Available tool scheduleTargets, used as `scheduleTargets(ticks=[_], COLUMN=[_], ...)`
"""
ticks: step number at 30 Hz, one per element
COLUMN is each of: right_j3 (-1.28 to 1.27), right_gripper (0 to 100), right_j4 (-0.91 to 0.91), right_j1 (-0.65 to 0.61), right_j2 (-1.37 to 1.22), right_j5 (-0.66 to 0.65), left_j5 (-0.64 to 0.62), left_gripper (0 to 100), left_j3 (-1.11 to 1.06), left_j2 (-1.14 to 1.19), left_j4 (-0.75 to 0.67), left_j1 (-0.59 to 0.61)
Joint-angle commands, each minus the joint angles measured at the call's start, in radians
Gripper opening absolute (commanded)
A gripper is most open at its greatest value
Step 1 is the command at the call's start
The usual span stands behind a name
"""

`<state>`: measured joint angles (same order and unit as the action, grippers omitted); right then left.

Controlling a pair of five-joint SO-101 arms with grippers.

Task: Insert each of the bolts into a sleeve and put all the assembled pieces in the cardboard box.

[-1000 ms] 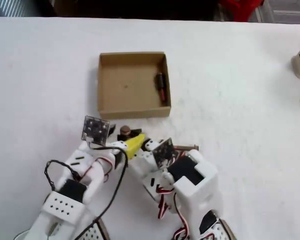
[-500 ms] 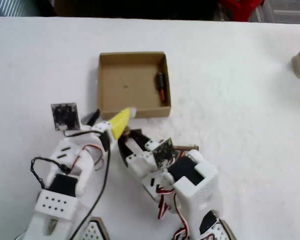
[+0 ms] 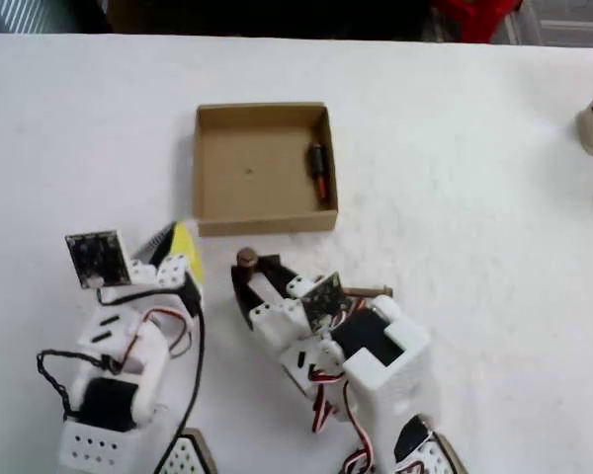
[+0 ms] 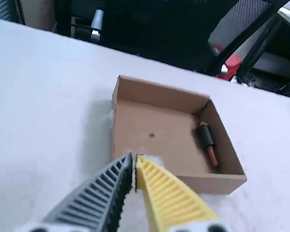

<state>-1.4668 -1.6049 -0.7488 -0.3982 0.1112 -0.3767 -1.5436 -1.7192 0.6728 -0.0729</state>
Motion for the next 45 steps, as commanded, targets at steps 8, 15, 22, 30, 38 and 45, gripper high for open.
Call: scheduleTargets(ticks=[8,15,22,30,38,45], right_j3=[0.000,-0.075,-0.150,-0.195,-0.187,-0.107], right_gripper=[1.6,1.6,1.6,1.6,1.7,1.7], right_j4=[-0.008,-0.004,0.177,0.470,0.995,1.558], right_j1=[0.001,0.035,0.047,0.099,0.139,0.197], right_j2=[0.012,0.145,0.361,0.639,1.001,1.356], right_j5=[0.009,0.009,0.011,0.009,0.009,-0.025], left_j5=[0.149,0.290,0.465,0.506,0.506,0.508], left_gripper=[2,2,2,2,2,2], left_j3=[-0.014,0.018,-0.149,-0.149,-0.149,-0.149], left_j2=[-0.108,-0.108,-0.108,-0.107,-0.107,-0.107], left_j4=[0.278,0.420,0.417,0.433,0.433,0.433], left_j1=[0.045,0.047,0.044,0.044,0.050,0.050])
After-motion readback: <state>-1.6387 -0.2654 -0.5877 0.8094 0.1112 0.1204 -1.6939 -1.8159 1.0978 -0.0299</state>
